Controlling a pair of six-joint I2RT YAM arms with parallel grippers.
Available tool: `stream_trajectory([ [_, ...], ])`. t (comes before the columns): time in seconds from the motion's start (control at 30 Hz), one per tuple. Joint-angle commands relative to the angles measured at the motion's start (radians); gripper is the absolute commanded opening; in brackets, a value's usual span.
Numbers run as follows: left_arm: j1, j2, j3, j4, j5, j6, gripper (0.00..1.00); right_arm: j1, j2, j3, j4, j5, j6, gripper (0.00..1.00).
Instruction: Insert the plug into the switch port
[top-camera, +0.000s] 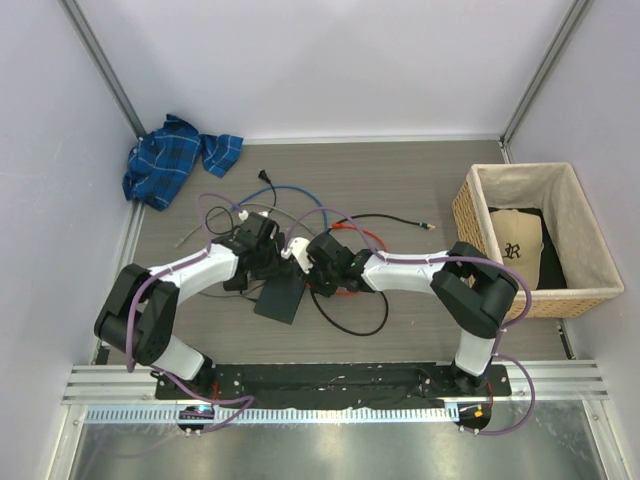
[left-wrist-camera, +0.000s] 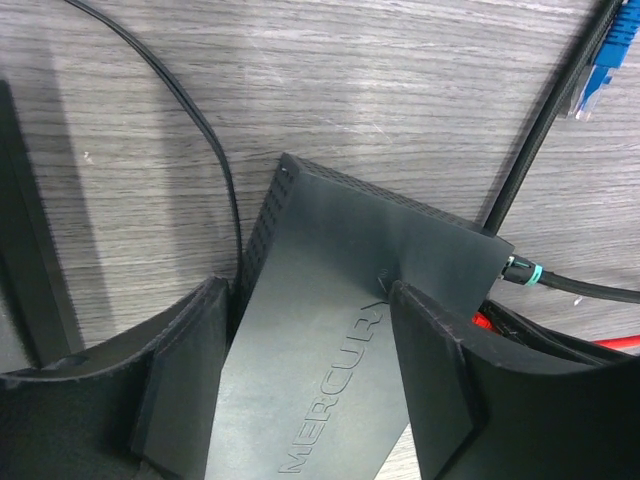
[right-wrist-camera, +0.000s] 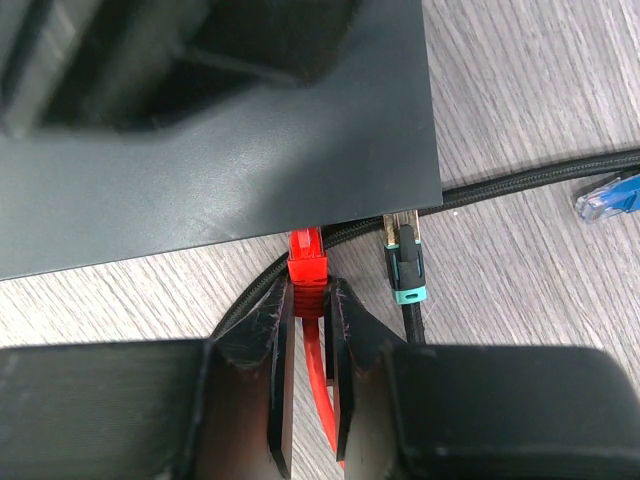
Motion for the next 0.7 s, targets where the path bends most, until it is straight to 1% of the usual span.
stream_trajectory([
  [0.0,-0.096,0.048,-0.009,-0.029,0.145,-0.047,0.69,0.036,0.012,0.007,0.386,-0.101,0.020,0.02],
  [0.1,-0.078,0.032,0.014,-0.086,0.047,-0.029,0.75,0.034,-0.011,-0.022,0.319,-0.072,0.017,0.12],
  [0.13,-0.073,0.027,0.032,-0.101,0.024,-0.024,0.76,0.034,-0.026,-0.036,0.276,-0.064,0.015,0.23],
  [0.17,-0.064,0.022,0.043,-0.115,-0.006,-0.016,0.79,0.034,-0.038,-0.046,0.258,-0.049,0.014,0.29],
  [0.23,-0.058,0.009,0.083,-0.160,-0.065,0.008,0.83,0.034,-0.078,-0.076,0.209,-0.029,0.020,0.39],
  [0.3,-0.045,0.001,0.109,-0.206,-0.108,0.033,0.87,0.031,-0.111,-0.094,0.175,0.007,0.023,0.45],
  [0.33,-0.038,-0.011,0.135,-0.221,-0.121,0.039,0.88,0.028,-0.146,-0.103,0.135,0.016,0.023,0.50],
  [0.4,-0.029,-0.030,0.157,-0.261,-0.155,0.056,0.93,0.018,-0.181,-0.109,0.106,0.043,0.023,0.55],
  [0.43,-0.019,-0.057,0.176,-0.275,-0.167,0.071,0.95,0.013,-0.199,-0.109,0.046,0.051,0.015,0.59],
  [0.5,-0.007,-0.089,0.195,-0.313,-0.204,0.088,0.98,-0.005,-0.252,-0.109,0.008,0.053,0.006,0.63],
  [0.53,0.008,-0.121,0.213,-0.325,-0.213,0.105,1.00,-0.036,-0.265,-0.102,-0.005,0.047,-0.002,0.66],
  [0.6,0.020,-0.158,0.242,-0.364,-0.236,0.126,1.00,-0.071,-0.292,-0.077,-0.028,0.010,-0.015,0.67],
  [0.67,0.036,-0.215,0.262,-0.400,-0.257,0.163,1.00,-0.136,-0.289,-0.050,-0.037,-0.015,-0.032,0.68],
])
